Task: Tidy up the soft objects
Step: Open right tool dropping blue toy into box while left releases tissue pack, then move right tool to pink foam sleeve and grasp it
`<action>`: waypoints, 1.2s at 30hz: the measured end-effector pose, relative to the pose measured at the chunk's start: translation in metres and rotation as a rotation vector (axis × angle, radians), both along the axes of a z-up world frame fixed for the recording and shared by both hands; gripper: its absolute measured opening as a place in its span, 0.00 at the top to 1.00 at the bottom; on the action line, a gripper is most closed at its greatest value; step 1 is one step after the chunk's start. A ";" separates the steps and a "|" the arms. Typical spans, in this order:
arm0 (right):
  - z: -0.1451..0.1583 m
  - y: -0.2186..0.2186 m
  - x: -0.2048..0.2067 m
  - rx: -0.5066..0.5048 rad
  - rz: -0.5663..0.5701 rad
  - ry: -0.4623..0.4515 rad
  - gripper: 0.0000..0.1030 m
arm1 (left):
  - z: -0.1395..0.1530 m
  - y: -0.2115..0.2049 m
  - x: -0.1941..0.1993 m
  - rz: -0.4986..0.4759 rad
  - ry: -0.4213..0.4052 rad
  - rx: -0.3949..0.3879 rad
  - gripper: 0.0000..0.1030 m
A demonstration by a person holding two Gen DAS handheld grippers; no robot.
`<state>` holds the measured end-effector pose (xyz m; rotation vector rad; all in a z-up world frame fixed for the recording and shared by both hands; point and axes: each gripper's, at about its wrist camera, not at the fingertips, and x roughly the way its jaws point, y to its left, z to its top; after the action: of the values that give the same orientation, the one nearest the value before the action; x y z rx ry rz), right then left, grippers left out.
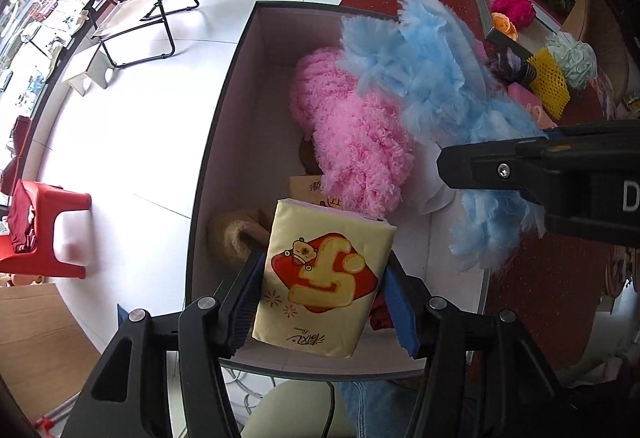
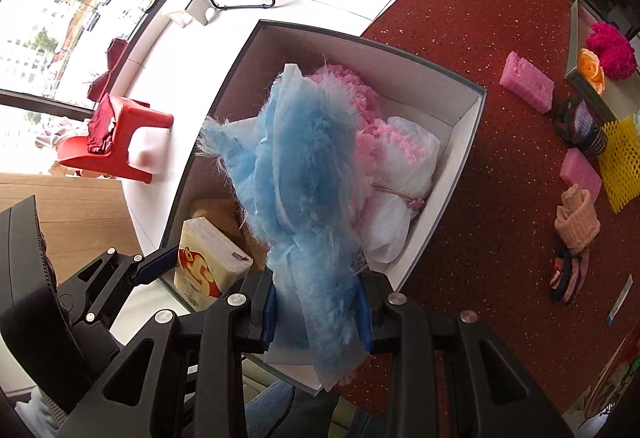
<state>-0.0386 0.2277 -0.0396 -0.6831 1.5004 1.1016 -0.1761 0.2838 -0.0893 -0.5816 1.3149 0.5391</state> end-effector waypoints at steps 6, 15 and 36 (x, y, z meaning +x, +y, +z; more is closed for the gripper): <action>-0.001 0.004 0.001 -0.004 -0.004 -0.006 0.66 | -0.005 -0.002 0.001 -0.007 0.009 -0.012 0.43; -0.005 0.010 0.002 -0.012 -0.008 -0.014 0.66 | -0.013 -0.004 0.004 -0.030 0.023 -0.026 0.43; 0.006 -0.065 0.073 0.025 -0.271 -0.150 0.00 | -0.011 -0.011 0.018 -0.033 0.082 -0.071 0.01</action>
<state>0.0341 0.1627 -0.0331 -0.5157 1.4008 0.8425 -0.1580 0.2727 -0.1007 -0.6003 1.4235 0.4954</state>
